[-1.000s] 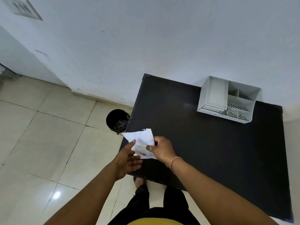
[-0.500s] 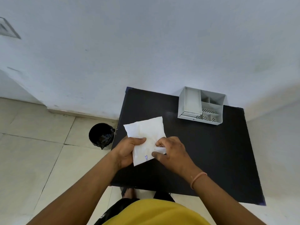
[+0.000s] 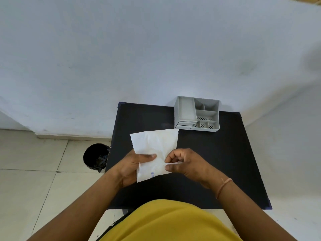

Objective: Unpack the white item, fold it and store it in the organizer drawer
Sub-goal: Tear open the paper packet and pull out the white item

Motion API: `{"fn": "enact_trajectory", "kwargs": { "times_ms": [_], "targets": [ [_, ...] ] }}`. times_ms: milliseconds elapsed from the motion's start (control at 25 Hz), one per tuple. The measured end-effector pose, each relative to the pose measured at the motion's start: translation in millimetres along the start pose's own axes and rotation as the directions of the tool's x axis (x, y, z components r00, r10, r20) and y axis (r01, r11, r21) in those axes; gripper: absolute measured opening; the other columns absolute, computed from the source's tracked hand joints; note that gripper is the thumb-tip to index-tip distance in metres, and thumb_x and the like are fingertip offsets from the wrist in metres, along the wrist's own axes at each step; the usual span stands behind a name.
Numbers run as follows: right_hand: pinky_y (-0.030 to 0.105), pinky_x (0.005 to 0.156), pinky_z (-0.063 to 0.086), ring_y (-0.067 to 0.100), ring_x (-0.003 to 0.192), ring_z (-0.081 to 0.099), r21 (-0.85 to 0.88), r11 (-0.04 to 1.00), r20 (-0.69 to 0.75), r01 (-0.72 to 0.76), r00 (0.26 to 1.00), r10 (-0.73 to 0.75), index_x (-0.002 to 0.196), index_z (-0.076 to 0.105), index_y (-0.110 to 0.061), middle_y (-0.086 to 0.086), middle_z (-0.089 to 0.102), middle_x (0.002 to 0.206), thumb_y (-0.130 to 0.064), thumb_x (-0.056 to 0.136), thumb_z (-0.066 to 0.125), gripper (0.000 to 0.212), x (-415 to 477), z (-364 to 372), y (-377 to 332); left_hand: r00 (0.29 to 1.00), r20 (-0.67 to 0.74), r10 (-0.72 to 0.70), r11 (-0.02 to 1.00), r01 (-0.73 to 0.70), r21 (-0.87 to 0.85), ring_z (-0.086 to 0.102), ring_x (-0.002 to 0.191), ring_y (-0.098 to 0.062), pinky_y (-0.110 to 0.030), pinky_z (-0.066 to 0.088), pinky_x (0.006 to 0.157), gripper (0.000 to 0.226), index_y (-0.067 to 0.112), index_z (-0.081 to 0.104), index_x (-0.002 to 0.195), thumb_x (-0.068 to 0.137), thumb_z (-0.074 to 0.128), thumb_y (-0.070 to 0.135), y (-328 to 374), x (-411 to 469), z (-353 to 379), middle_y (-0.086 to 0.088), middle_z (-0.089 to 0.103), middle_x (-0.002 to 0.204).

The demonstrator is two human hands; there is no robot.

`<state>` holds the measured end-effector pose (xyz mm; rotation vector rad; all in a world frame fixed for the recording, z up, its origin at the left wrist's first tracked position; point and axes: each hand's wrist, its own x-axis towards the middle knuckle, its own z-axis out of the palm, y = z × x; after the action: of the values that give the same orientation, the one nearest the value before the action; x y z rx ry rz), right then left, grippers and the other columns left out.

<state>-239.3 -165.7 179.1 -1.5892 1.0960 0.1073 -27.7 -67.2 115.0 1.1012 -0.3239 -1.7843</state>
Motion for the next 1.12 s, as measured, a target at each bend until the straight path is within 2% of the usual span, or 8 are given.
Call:
{"fn": "enact_trajectory", "kwargs": {
  "times_ms": [240, 400, 480, 600, 760, 880, 1040, 1120],
  "targets": [
    [0.02, 0.076, 0.055, 0.012, 0.097, 0.074, 0.059, 0.998, -0.049, -0.005, 0.999, 0.008, 0.117, 0.064, -0.025, -0.001, 0.08, 0.103, -0.018, 0.087, 0.084, 0.037, -27, -40, 22, 0.988, -0.136, 0.07, 0.977, -0.041, 0.208, 0.067, 0.123, -0.042, -0.056, 0.064, 0.091, 0.061, 0.022, 0.063, 0.133, 0.087, 0.068, -0.017, -14, 13, 65, -0.019, 0.072, 0.131],
    [0.033, 0.094, 0.059, 0.018, 0.098, 0.075, 0.255, 0.967, 0.05, 0.008, 0.999, -0.022, 0.123, 0.064, -0.021, 0.01, 0.081, 0.105, -0.011, 0.09, 0.08, 0.038, -45, -71, 46, 0.978, -0.18, 0.104, 0.979, -0.069, 0.19, 0.067, 0.124, -0.043, -0.051, 0.064, 0.087, 0.06, 0.022, 0.062, 0.134, 0.089, 0.065, -0.017, -26, 21, 96, -0.017, 0.072, 0.129],
    [0.037, 0.1, 0.057, 0.018, 0.101, 0.074, 0.238, 0.971, 0.092, 0.025, 0.995, -0.049, 0.125, 0.064, -0.025, 0.006, 0.08, 0.105, -0.015, 0.088, 0.081, 0.042, -51, -87, 59, 0.972, -0.21, 0.102, 0.989, -0.076, 0.129, 0.068, 0.122, -0.045, -0.05, 0.065, 0.081, 0.059, 0.018, 0.062, 0.134, 0.088, 0.065, -0.018, -32, 23, 112, -0.019, 0.073, 0.127],
    [0.022, 0.096, 0.049, 0.005, 0.11, 0.071, 0.036, 0.995, 0.111, 0.09, 0.989, -0.093, 0.133, 0.057, -0.04, -0.007, 0.079, 0.11, -0.022, 0.085, 0.085, 0.059, -58, -101, 69, 0.972, -0.229, 0.05, 0.999, -0.045, 0.03, 0.073, 0.114, -0.046, -0.054, 0.066, 0.079, 0.056, 0.011, 0.064, 0.137, 0.088, 0.065, -0.015, -37, 28, 137, -0.023, 0.077, 0.124],
    [0.02, 0.103, 0.036, -0.011, 0.13, 0.05, -0.219, 0.929, -0.123, 0.297, 0.936, -0.329, 0.135, 0.058, -0.042, -0.017, 0.077, 0.104, -0.03, 0.089, 0.081, 0.053, -66, -113, 79, 0.945, -0.286, -0.156, 0.966, 0.086, -0.242, 0.073, 0.117, -0.047, -0.059, 0.061, 0.095, 0.044, 0.009, 0.061, 0.142, 0.1, 0.066, 0.017, -38, 40, 155, -0.025, 0.078, 0.127],
    [0.02, 0.093, 0.051, -0.004, 0.109, 0.068, -0.065, 0.926, -0.31, 0.372, 0.875, -0.373, 0.128, 0.066, -0.035, -0.013, 0.078, 0.095, -0.023, 0.09, 0.082, 0.043, -67, -125, 87, 0.931, -0.272, -0.241, 0.924, 0.135, -0.358, 0.07, 0.123, -0.051, -0.06, 0.061, 0.097, 0.076, -0.004, 0.051, 0.141, 0.099, 0.061, 0.058, -45, 43, 163, -0.034, 0.069, 0.138],
    [0.025, 0.079, 0.06, 0.006, 0.089, 0.076, 0.145, 0.944, -0.39, 0.298, 0.894, -0.222, 0.119, 0.069, -0.036, -0.001, 0.08, 0.093, -0.016, 0.086, 0.086, 0.042, -57, -137, 96, 0.866, -0.499, -0.038, 0.998, 0.053, 0.017, 0.074, 0.115, -0.04, -0.056, 0.065, 0.093, 0.061, 0.007, 0.061, 0.133, 0.094, 0.071, 0.053, -59, 30, 197, -0.022, 0.069, 0.134],
    [0.018, 0.076, 0.056, 0.003, 0.088, 0.075, 0.169, 0.948, -0.37, 0.271, 0.909, -0.194, 0.123, 0.068, -0.033, -0.001, 0.079, 0.093, -0.018, 0.086, 0.087, 0.044, -57, -141, 101, 0.873, -0.468, 0.137, 0.973, -0.029, 0.231, 0.078, 0.108, -0.031, -0.052, 0.066, 0.094, 0.053, 0.015, 0.073, 0.122, 0.082, 0.08, 0.049, -56, 22, 222, -0.017, 0.075, 0.125]
  ]
}}
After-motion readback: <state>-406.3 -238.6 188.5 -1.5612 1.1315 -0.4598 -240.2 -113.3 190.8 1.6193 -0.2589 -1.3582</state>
